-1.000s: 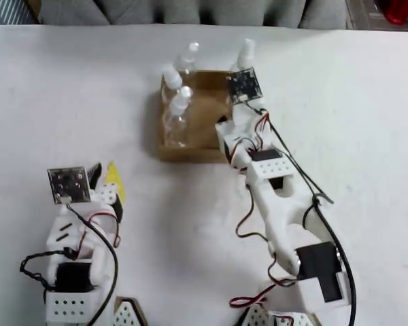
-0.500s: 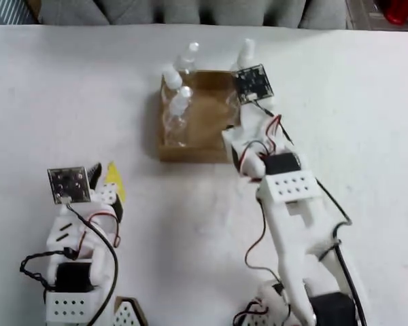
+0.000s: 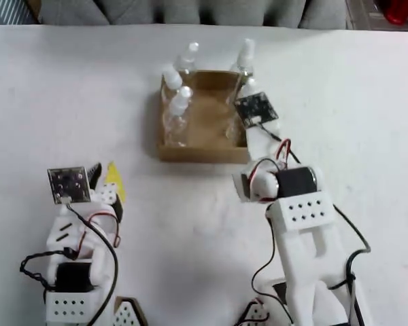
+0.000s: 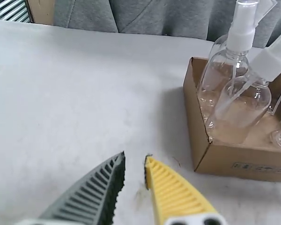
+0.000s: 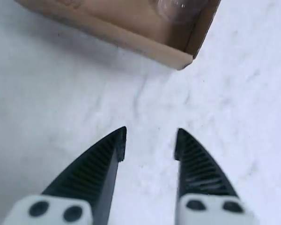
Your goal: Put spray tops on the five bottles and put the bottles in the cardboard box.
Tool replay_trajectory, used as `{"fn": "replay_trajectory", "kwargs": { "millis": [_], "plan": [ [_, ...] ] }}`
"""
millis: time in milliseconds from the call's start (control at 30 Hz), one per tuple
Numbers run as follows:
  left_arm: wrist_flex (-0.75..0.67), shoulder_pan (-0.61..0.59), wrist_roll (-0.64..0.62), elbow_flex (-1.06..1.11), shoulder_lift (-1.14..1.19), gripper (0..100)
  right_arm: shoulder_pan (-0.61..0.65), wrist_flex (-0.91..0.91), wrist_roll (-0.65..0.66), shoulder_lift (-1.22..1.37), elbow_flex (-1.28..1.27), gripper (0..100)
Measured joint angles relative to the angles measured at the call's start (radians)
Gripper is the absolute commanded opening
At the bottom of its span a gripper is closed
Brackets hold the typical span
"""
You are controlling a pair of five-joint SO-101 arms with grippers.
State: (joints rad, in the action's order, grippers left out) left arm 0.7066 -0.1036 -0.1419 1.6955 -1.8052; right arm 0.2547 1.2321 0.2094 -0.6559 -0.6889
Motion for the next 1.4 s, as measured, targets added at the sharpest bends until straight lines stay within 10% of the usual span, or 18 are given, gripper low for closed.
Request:
{"fn": "replay_trajectory", "kwargs": {
  "millis": [833, 1400],
  "plan": [
    [-0.011, 0.110, 0.000, 0.000, 0.000, 2, -0.350, 0.032, 0.101, -0.600, -0.589, 3.0],
    [-0.474, 0.394, 0.293, 0.000, 0.000, 2, -0.402, 0.000, 0.101, -1.111, -0.859, 3.0]
  ]
}}
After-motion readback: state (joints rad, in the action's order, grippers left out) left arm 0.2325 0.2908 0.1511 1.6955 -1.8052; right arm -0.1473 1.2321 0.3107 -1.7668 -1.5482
